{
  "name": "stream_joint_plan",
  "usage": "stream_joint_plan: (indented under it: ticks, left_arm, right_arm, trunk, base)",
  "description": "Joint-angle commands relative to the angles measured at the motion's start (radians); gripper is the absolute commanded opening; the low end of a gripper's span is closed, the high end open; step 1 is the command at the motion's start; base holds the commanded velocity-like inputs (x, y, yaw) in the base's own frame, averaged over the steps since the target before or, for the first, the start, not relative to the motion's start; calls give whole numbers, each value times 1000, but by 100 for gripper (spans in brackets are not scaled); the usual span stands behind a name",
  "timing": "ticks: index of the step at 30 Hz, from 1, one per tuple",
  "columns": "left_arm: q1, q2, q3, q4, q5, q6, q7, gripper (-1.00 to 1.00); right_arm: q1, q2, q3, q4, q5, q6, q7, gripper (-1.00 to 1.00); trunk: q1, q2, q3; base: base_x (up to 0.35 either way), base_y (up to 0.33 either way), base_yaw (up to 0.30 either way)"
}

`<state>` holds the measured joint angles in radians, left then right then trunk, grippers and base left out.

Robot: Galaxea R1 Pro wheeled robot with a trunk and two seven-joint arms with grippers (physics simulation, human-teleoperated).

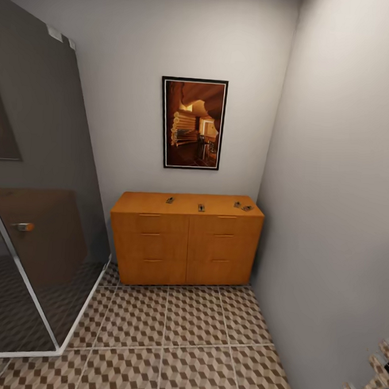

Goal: Take the four mousetraps from the cabinet in the bathroom and place them on the bathroom floor. Make sure all four end up on the same floor surface, and ensure that at least two of them are either under or directly next to the same bathroom sink.

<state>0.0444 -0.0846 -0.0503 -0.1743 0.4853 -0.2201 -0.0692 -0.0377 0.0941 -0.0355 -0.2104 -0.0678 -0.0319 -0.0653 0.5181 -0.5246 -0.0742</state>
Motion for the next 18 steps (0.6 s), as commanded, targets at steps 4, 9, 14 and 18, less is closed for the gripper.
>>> stream_joint_plan:
  ticks: [4,9,14,18]
  left_arm:
    - [0,0,-6,-1,10,-2,-3,100]
    - [0,0,-6,-1,10,-2,-3,100]
    - [0,0,-6,-1,10,-2,-3,100]
    - [0,0,-6,-1,10,-2,-3,100]
  right_arm:
    - [-1,1,-3,0,-7,-3,-1,100]
    - [-1,0,-2,0,-6,-3,-1,100]
    - [-1,0,-2,0,-5,-3,-1,100]
    - [-1,0,-2,0,-5,-3,-1,100]
  trunk:
    - [1,-1,-2]
    - [1,-1,-2]
    - [1,-1,-2]
    - [1,-1,-2]
  base:
    - [314,0,0]
    - [329,0,0]
    - [335,0,0]
    - [337,0,0]
